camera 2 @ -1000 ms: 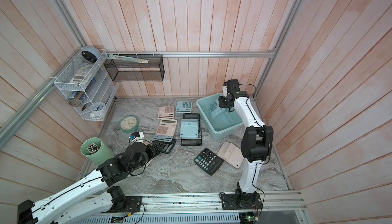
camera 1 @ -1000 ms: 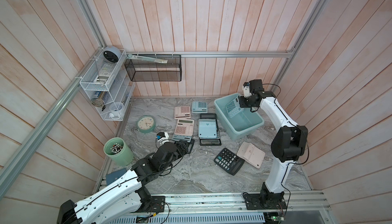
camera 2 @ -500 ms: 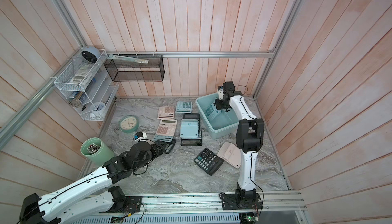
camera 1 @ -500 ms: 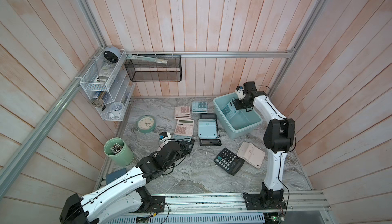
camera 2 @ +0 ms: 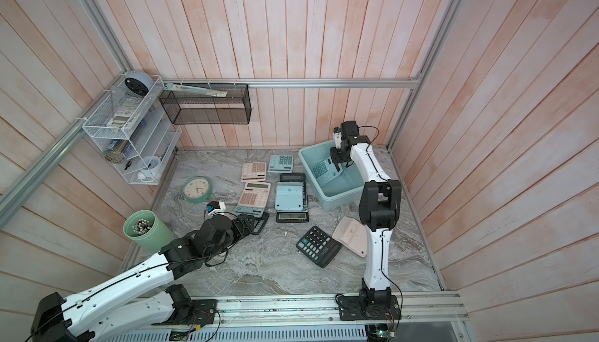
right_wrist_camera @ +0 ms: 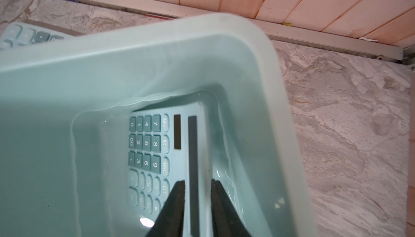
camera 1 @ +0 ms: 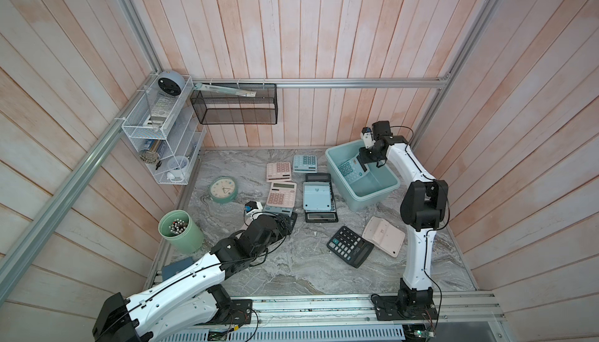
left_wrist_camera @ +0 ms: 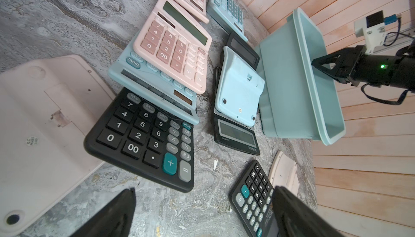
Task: Put the calculator in the storage box
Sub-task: Place the calculator in the storage box, then adjust the storage box at the center of the board.
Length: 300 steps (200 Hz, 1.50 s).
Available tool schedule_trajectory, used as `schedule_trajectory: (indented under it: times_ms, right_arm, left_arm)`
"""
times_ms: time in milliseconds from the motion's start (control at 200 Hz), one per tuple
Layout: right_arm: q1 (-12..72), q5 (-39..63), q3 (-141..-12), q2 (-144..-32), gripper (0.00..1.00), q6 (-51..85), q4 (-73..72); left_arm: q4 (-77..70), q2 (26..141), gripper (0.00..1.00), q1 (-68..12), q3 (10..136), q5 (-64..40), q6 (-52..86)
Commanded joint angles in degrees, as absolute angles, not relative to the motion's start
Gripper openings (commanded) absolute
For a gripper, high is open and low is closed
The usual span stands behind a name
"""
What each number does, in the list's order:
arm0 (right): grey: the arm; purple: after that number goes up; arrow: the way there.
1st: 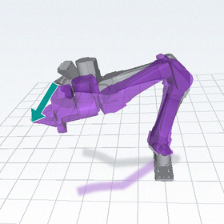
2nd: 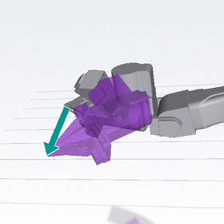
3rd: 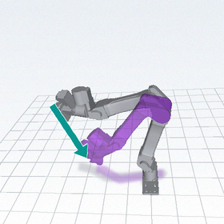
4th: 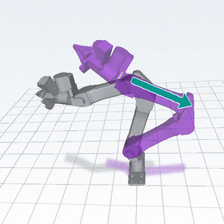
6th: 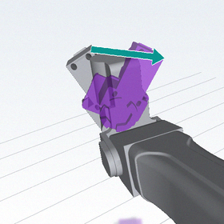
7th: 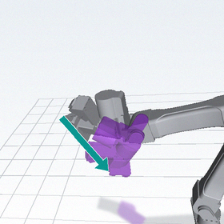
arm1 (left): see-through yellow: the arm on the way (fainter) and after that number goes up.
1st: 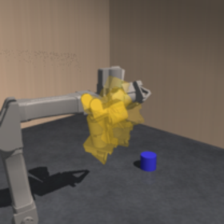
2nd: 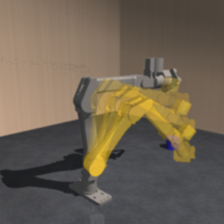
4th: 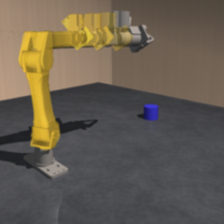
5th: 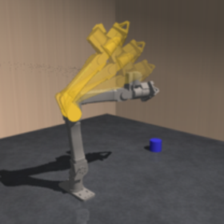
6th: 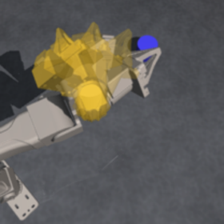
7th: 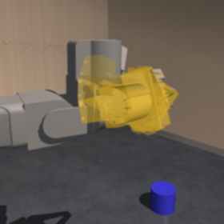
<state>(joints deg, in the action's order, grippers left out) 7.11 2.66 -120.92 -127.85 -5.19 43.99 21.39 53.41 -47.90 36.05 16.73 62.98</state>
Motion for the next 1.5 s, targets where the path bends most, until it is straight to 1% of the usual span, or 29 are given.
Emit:
schedule_trajectory:
  times_ms: [0,70,165,275,360,405,515,700,845,1045,1125,1165,1240,1370,1495]
  right_arm:
    - [6.86,-0.73,-125.59,-130.30,0.31,-4.64,47.83]
    - [6.85,-0.11,-128.02,-130.46,0.32,-4.48,50.39]
    - [6.86,3.81,-129.85,-129.19,0.34,-3.09,53.90]
    - [7.37,6.98,-128.09,-125.89,0.35,-0.42,57.09]
    - [8.53,7.10,-121.80,-121.73,0.35,1.01,57.43]
    - [9.30,6.65,-117.33,-119.11,0.37,1.76,56.90]
    - [10.62,4.39,-106.46,-113.11,0.37,4.38,56.81]
    - [12.74,4.62,-90.14,-104.12,0.37,6.92,55.32]
    - [17.37,1.91,-82.89,-100.11,0.37,8.41,56.06]
    - [26.96,4.40,-76.39,-96.59,0.37,11.75,55.09]
    - [29.30,7.67,-75.72,-95.74,0.38,12.39,53.41]
    - [29.15,8.28,-75.74,-95.67,0.38,12.71,52.61]
    - [27.65,6.24,-77.18,-96.17,0.38,12.69,52.44]
    - [22.10,8.46,-78.57,-96.81,0.37,12.40,49.67]
    - [18.21,8.47,-79.57,-98.50,0.37,11.71,48.07]
  left_arm:
    - [21.59,52.68,1.00,-47.64,36.29,16.44,62.10]
    - [22.21,52.39,1.00,-47.64,36.83,16.50,61.88]
    - [22.73,52.12,1.00,-47.64,37.43,16.70,61.53]
    - [23.51,52.19,1.00,-47.64,38.35,16.87,61.00]
    - [23.77,52.12,1.00,-47.64,38.76,16.96,60.76]
    - [23.85,52.23,1.00,-47.64,38.87,16.96,60.60]
    - [24.05,52.50,1.00,-47.64,39.24,16.88,60.23]
    - [23.55,52.79,1.00,-47.64,39.06,16.70,59.68]
    - [22.87,52.87,1.00,-47.64,38.28,16.52,59.68]
    - [22.24,52.62,1.00,-47.57,37.45,16.35,59.85]
    - [22.11,52.35,1.00,-47.64,37.14,16.44,59.90]
    - [21.95,52.22,1.00,-47.64,36.96,16.44,59.94]
    - [21.79,52.12,1.00,-47.64,36.88,16.44,60.03]
    - [22.23,51.27,1.00,-47.64,36.66,16.42,60.21]
    - [23.13,50.04,1.00,-47.64,36.56,17.29,60.13]
